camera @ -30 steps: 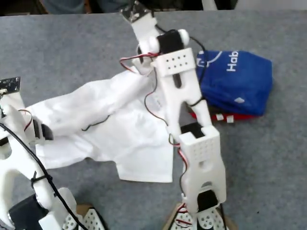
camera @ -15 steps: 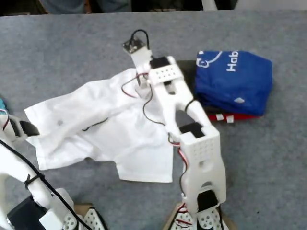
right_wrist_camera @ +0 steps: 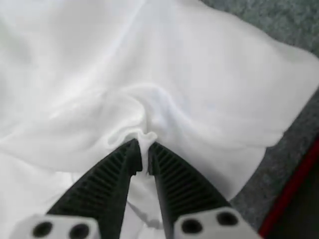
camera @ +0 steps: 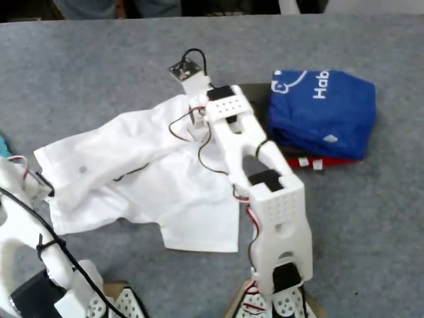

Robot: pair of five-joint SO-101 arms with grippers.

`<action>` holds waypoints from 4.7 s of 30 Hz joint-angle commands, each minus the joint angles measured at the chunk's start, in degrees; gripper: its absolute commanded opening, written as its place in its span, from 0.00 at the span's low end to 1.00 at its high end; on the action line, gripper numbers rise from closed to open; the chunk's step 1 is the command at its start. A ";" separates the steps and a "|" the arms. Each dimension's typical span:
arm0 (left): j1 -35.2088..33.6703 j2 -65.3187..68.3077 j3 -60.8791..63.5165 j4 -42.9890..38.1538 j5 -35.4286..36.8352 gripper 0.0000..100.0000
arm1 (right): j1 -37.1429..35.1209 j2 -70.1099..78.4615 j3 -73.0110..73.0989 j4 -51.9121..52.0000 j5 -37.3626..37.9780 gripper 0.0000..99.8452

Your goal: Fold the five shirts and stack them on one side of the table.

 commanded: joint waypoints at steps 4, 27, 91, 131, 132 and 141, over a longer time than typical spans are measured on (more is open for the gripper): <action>4.70 -2.02 5.93 -11.25 12.40 0.19 | 0.26 0.48 -0.40 -0.79 0.18 0.01; 3.12 18.29 -9.01 -8.09 -15.38 0.18 | 0.26 0.57 -0.48 -0.79 0.18 0.01; 17.98 18.64 -5.05 -6.77 -13.71 0.20 | 0.26 0.57 -0.31 -0.79 0.18 0.01; 17.80 18.99 -4.62 -8.97 -13.71 0.10 | 0.26 0.57 -0.22 -0.79 0.18 0.01; 17.80 18.99 -4.62 -8.97 -13.71 0.09 | 0.26 0.57 -0.22 -0.79 0.18 0.01; 17.63 18.73 -4.62 -9.23 -13.71 0.05 | 0.26 0.57 -0.22 -0.79 0.18 0.01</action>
